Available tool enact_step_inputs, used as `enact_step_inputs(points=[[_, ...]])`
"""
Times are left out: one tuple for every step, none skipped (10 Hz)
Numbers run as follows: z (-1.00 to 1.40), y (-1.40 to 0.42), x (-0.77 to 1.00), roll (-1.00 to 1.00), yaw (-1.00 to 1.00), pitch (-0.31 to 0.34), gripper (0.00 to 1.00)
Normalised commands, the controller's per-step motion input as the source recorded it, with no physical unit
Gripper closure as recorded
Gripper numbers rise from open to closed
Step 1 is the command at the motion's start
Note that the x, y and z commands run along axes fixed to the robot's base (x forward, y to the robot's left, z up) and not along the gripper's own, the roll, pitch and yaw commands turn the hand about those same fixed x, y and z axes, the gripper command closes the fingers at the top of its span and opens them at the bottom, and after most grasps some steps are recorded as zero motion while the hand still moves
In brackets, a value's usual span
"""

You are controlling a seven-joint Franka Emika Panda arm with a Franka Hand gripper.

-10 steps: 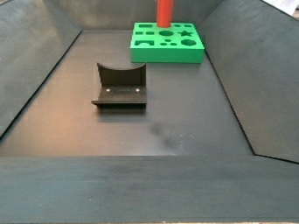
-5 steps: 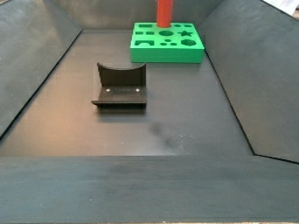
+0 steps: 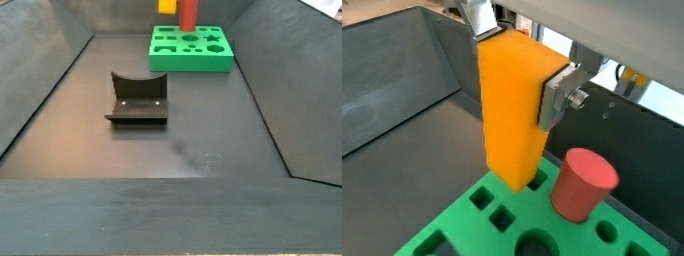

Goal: Pick up the rectangle object. Move up. Place the rectangle object on the fixture. Regrasp the rectangle object. Move to above the board. Insert the rectangle object.
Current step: Insert the rectangle object.

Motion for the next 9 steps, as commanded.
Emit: enact_step_inputs(points=[[-0.67, -0.50, 0.30, 0.06, 0.00, -0.230, 1.00], [-0.61, -0.44, 0.15, 0.16, 0.00, -0.174, 1.00], [-0.54, -0.41, 0.00, 0.24, 0.00, -0.146, 1.00], [-0.28, -0.29, 0.00, 0.08, 0.04, -0.109, 1.00], [-0.30, -0.41, 0.00, 0.07, 0.12, -0.110, 1.00], [-0.44, -0.49, 0.00, 0.07, 0.19, -0.143, 1.00], [-0.42, -0.37, 0.00, 0.06, 0.16, -0.149, 1.00], [-0.56, -0.15, -0.03, 0.16, 0.19, -0.156, 1.00], [-0.71, 0.00, -0.38, 0.30, 0.15, -0.160, 1.00]])
